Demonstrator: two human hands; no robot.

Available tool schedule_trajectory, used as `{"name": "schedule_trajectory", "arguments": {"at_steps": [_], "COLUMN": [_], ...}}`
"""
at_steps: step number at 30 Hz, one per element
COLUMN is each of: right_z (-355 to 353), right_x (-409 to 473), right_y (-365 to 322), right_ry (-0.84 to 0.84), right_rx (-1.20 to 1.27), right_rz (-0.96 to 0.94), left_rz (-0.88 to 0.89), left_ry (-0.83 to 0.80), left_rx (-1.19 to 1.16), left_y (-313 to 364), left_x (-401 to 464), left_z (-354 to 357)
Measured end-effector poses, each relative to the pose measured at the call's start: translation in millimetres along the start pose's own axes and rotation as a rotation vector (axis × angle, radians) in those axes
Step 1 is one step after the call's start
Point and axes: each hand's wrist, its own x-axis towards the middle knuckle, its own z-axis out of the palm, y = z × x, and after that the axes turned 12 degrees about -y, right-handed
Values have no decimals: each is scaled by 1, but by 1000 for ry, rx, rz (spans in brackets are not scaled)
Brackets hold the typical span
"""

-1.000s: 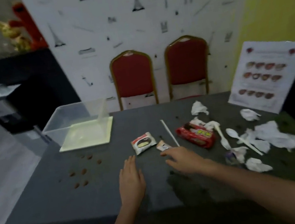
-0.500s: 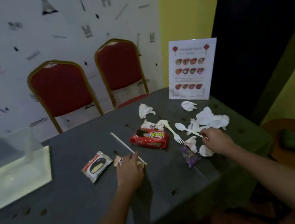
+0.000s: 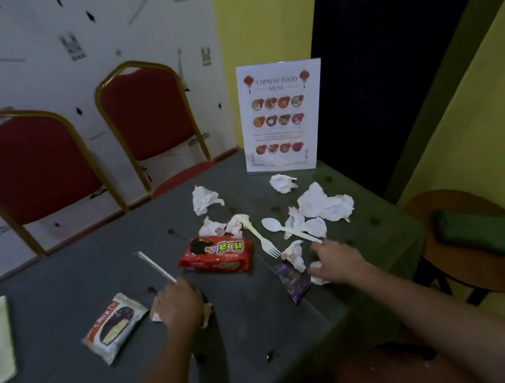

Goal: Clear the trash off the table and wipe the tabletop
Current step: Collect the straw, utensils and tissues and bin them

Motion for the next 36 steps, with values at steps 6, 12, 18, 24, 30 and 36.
{"name": "schedule_trajectory", "arguments": {"at_steps": [6,12,18,24,30,36], "right_z": [-14,-29,-24,-16,-37,-37], "right_x": [28,44,52,53,59,67], "right_y": [9,7,-6,5,12,14], "right_ry": [20,41,-42,-12,200,86], "right_rx": [68,60,116,-51,175,131], "right_rz": [-152,-498,-540,-528,-372,-224], "left_rz": [-206,-282,-197,-80,-7,43], "left_ry": [-1,36,92,106,119,29], "left_rx": [-292,-592,-617,-659,-681,-706], "left_y": [13,17,20,31,47,70], "left_x": [7,0,-16,-24,-30,-26], "left_z": [-7,-18,-24,-21,-14,-14]}}
